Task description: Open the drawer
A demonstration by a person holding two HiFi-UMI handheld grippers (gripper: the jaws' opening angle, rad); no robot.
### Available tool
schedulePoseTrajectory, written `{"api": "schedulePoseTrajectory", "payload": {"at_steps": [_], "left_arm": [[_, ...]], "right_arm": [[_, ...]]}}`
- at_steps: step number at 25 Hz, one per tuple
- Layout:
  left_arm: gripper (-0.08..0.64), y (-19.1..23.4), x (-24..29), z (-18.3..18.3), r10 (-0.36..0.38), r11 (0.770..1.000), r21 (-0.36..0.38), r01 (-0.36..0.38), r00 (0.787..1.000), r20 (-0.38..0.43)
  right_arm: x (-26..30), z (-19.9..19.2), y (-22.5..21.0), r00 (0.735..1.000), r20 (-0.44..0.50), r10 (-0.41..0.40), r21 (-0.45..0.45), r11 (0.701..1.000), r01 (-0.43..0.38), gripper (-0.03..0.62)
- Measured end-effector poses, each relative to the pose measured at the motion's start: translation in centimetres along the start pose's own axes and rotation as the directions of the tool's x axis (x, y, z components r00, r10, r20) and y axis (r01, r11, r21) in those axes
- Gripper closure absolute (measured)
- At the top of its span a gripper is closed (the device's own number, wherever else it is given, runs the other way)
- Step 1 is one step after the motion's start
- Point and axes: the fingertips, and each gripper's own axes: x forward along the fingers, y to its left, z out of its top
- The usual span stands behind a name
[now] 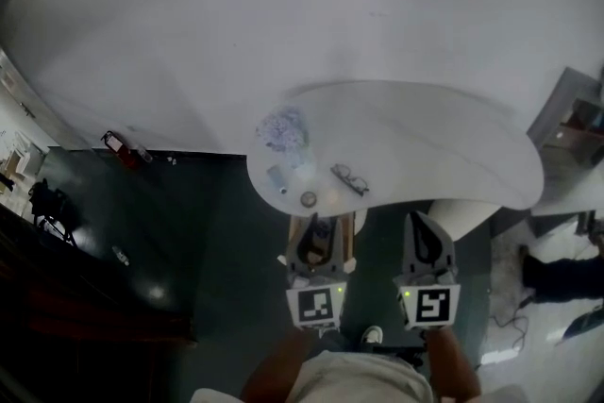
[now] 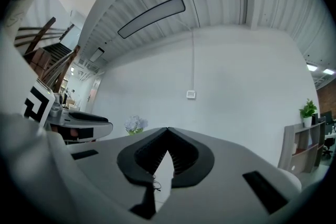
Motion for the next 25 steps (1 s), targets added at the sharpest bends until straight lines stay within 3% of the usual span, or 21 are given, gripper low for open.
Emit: {"api": "schedulePoseTrajectory", "payload": {"at_steps": [8,16,25], "left_arm": [[0.436,0.3,0.6,1.5,0.004,1.000,0.020,-0.005,0.999,0.036],[0.557,0.4,1.0,2.2,0.015,0.999,0.027,-0.017,0.998,0.056],[0.557,0.1,1.4,2.0,0.002,1.000,0.024,-0.004,0.998,0.055]], "right_arm": [[-0.1,0.2,-1.2,0.999,-0.002,-0.035,0.044,0.998,0.035,0.589],[0.5,0.6,-0.5,1.000,0.018,-0.015,0.027,1.000,0.014,0.589],[0.8,1.0,0.0,1.000,0.027,-0.002,0.024,1.000,0.002,0.589]]}}
